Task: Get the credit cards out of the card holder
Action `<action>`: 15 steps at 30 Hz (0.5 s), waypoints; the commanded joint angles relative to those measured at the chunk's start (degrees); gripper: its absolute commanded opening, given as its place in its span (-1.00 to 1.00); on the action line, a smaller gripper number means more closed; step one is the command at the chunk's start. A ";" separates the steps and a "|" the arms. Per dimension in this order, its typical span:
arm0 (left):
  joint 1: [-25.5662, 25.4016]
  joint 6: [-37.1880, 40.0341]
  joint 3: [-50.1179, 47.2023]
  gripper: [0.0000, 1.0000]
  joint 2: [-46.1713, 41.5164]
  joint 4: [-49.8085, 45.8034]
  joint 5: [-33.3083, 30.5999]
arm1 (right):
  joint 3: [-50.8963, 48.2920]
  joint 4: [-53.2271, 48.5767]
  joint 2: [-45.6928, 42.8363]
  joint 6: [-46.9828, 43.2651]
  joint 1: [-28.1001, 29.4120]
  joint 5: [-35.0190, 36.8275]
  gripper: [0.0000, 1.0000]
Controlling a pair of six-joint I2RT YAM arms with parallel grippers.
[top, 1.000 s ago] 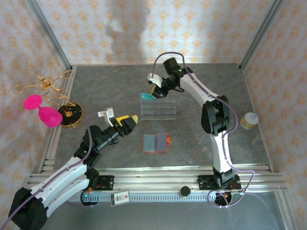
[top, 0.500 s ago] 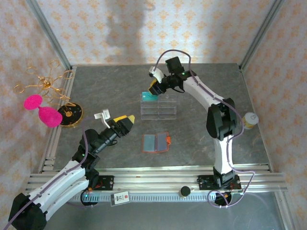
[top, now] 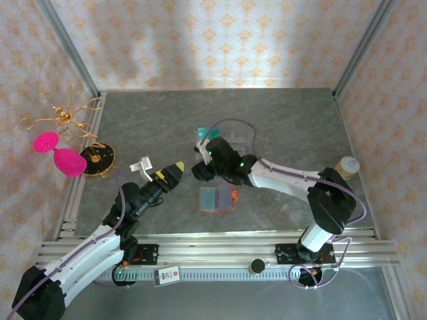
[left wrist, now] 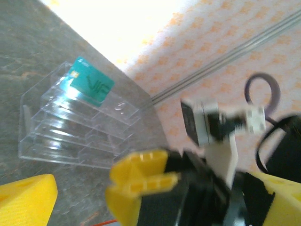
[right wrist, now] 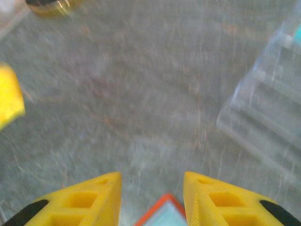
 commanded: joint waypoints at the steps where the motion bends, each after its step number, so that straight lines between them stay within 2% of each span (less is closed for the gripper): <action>1: 0.54 1.49 2.53 0.89 1.56 -6.44 -2.10 | -4.17 -3.38 -2.34 9.63 3.47 13.66 -0.25; 4: 0.59 2.91 3.93 0.69 2.90 -9.75 -2.00 | -6.98 -2.44 -2.28 12.49 6.19 16.00 -0.25; 7: 0.59 2.88 4.25 0.57 3.46 -11.45 -2.80 | -6.74 -1.61 0.08 13.82 8.02 17.12 -0.25; 12: 0.56 3.07 3.62 0.46 2.76 -13.05 -2.88 | -3.68 -3.74 5.11 13.13 9.95 21.90 -0.25; 15: 0.59 3.40 3.75 0.40 2.84 -14.26 -2.87 | -3.42 -4.55 6.69 13.34 10.23 22.06 -0.24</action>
